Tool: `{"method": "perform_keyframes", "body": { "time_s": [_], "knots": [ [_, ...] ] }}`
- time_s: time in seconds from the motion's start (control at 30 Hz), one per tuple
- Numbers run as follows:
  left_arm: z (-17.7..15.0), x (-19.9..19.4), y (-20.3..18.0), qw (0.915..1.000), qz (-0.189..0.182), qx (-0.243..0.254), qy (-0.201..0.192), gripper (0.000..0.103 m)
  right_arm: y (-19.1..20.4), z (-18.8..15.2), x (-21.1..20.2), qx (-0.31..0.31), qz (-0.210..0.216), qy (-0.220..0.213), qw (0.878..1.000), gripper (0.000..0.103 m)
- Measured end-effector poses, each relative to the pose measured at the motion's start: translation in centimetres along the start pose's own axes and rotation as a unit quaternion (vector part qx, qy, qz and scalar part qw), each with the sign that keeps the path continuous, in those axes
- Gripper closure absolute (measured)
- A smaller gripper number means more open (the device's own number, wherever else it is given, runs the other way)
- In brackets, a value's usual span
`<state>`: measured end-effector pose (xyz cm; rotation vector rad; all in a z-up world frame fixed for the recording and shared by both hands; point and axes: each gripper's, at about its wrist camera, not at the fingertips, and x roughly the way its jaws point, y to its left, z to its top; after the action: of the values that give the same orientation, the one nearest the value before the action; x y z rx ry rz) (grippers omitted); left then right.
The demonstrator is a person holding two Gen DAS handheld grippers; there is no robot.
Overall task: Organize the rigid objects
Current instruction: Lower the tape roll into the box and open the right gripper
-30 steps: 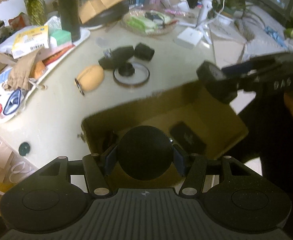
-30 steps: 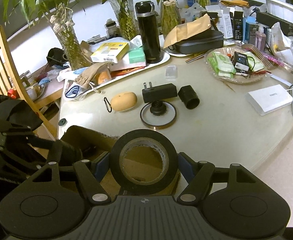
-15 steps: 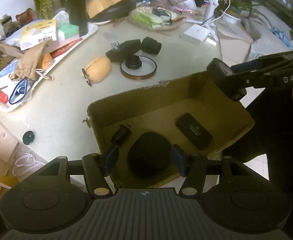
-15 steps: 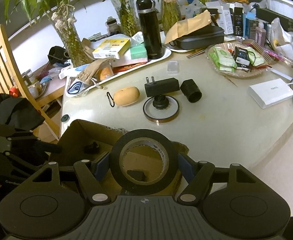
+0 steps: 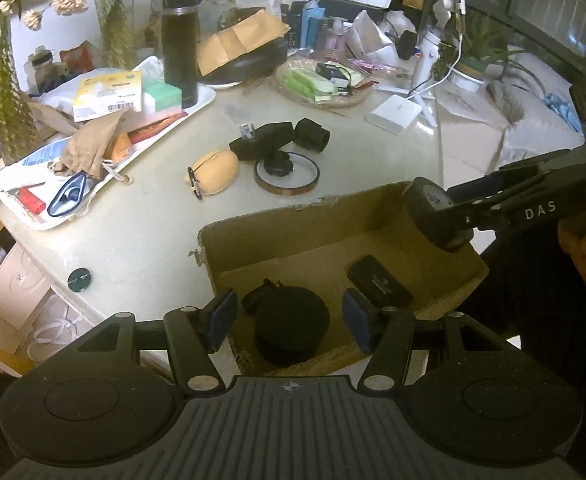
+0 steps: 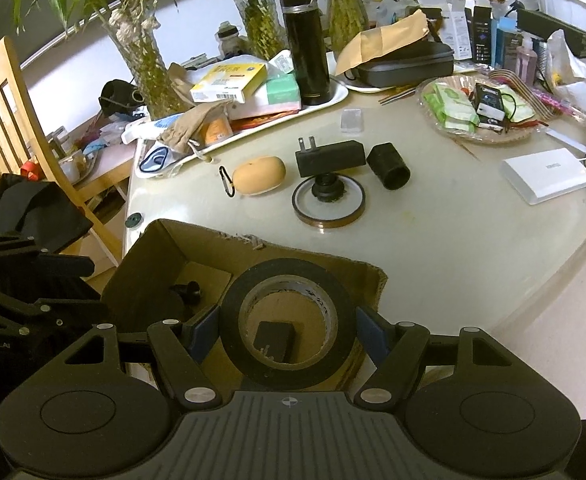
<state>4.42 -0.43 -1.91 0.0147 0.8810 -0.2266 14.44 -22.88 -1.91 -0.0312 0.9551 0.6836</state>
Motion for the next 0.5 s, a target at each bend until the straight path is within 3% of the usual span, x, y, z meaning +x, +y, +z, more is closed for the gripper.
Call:
{"method": "perform_keyframes", "body": {
  "time_s": [0.33,0.37,0.4,0.5],
  "knots": [
    [-0.1,-0.1,0.9,0.9998,-0.001,-0.020,-0.004,0.046,1.3,1.2,1.2,-0.030,-0.007,-0.003,1.000,0.028],
    [-0.1,-0.1,0.9,0.9998,-0.001,-0.020,-0.005,0.046,1.4,1.4,1.4,-0.034,-0.015,-0.006,0.999,0.025],
    [0.0,-0.1,0.9,0.9998,-0.001,-0.020,-0.005,0.046,1.5,1.5,1.5,-0.034,-0.022,-0.009,0.999,0.016],
    [-0.2,-0.1,1.0,0.9997,0.000,-0.022,-0.005,0.046,1.2,1.7,1.7,-0.025,-0.022,-0.014,0.999,0.012]
  ]
}}
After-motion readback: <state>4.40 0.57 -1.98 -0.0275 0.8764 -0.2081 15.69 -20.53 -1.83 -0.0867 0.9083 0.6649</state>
